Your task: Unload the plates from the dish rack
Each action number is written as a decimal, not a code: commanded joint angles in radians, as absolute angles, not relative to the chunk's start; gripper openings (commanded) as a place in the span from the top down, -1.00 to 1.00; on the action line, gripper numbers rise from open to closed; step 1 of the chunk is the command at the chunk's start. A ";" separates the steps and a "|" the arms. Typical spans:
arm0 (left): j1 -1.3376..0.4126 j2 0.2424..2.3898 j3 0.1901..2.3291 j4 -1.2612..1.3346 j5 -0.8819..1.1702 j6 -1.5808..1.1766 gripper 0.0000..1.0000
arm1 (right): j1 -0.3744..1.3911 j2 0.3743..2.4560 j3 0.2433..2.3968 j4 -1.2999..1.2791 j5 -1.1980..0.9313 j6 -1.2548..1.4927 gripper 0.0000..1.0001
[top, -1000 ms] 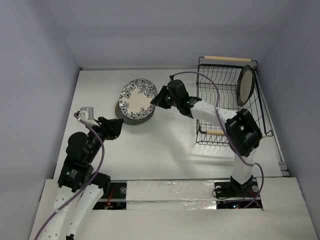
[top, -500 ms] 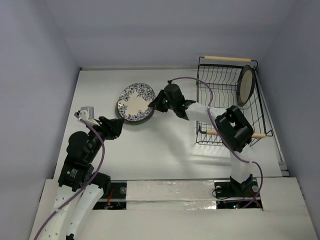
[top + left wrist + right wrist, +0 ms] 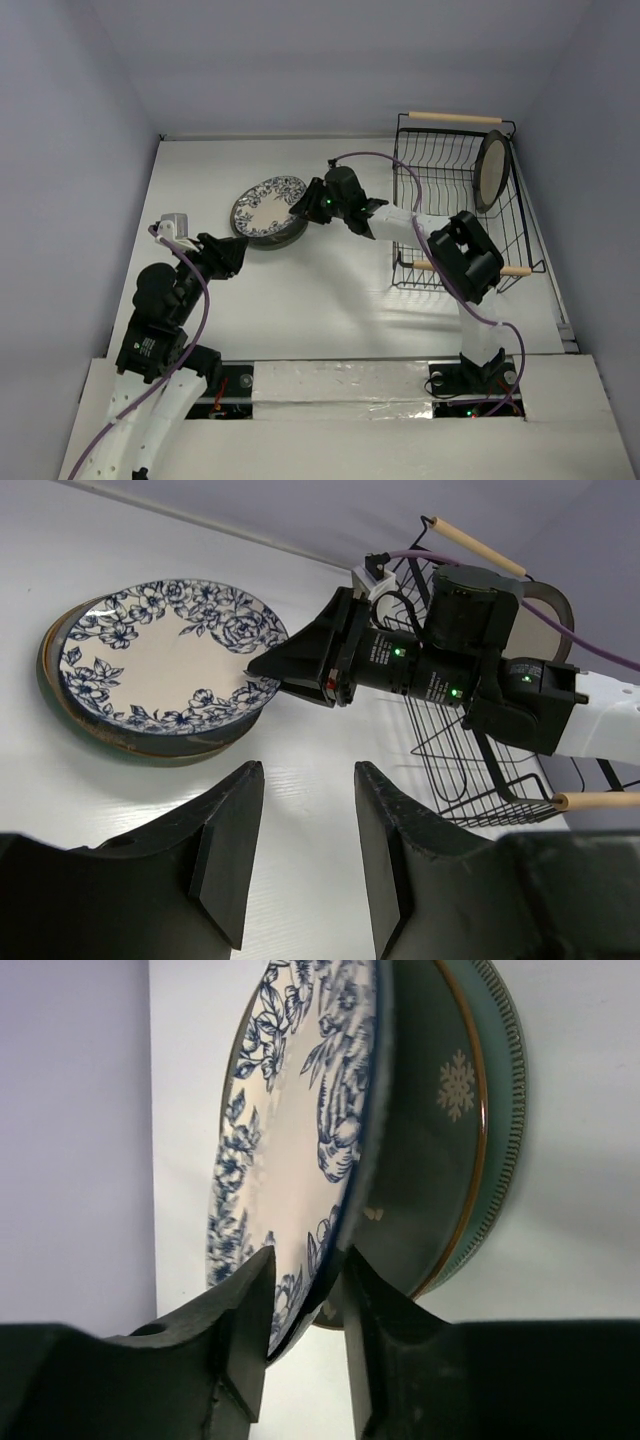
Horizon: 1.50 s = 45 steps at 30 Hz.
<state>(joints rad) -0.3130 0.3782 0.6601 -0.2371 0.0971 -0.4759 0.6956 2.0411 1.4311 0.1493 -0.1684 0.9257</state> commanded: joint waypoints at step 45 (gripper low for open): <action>-0.383 0.195 0.658 -0.201 0.124 -0.463 0.73 | 0.109 1.463 1.494 -0.537 0.856 0.224 -0.19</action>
